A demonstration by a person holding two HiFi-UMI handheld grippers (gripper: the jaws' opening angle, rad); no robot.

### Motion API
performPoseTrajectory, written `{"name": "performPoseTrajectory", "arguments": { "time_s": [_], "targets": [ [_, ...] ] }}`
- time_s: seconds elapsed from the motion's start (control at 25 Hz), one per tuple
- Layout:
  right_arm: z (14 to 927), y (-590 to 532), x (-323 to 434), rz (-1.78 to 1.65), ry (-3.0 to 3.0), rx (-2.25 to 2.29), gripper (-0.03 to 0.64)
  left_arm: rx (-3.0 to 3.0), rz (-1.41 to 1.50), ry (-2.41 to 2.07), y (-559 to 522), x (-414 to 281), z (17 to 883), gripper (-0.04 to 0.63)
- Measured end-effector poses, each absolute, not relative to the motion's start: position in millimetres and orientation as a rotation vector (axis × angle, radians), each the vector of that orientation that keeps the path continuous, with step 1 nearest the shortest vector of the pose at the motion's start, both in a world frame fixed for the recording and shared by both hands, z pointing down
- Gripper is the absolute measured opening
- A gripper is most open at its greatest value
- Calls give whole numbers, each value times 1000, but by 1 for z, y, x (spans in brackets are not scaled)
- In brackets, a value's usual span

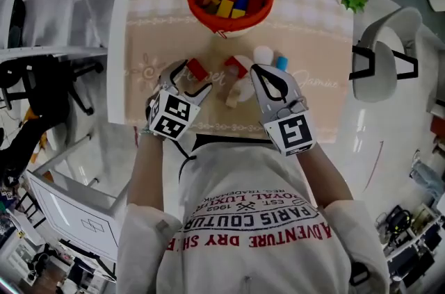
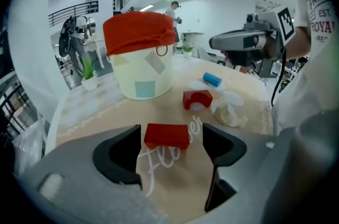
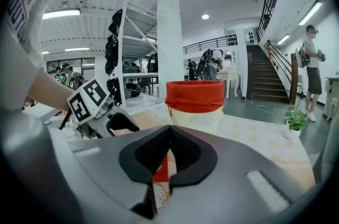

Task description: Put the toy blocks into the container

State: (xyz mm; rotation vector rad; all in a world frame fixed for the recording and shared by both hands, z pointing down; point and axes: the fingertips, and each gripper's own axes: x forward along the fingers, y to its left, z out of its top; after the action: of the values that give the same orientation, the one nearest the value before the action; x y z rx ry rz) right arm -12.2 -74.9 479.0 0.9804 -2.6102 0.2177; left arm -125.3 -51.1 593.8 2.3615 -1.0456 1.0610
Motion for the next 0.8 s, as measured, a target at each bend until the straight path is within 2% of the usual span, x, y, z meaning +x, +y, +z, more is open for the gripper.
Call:
{"name": "performPoseTrajectory", "arguments": {
  "time_s": [0.24,0.4,0.48,0.6,0.8],
  "targets": [
    [477,-80,-10,275,-2552,1099,0,2369,1169,-892,-58,-124,621,374],
    [481,-77,-10,279,-2514,1128,0,2400,1140,-806,-58,-121,625,370],
    [483,-76,-9,281,-2495,1144,0,2417,1121,-786,-59,-120,624,364],
    [482,-75,-11,279,-2479,1165,0,2437,1108,-773,-59,-121,624,319],
    [471,-75,-16,252,-2470,1183,0,2463,1111,-745,-57,-120,615,317]
  ]
}}
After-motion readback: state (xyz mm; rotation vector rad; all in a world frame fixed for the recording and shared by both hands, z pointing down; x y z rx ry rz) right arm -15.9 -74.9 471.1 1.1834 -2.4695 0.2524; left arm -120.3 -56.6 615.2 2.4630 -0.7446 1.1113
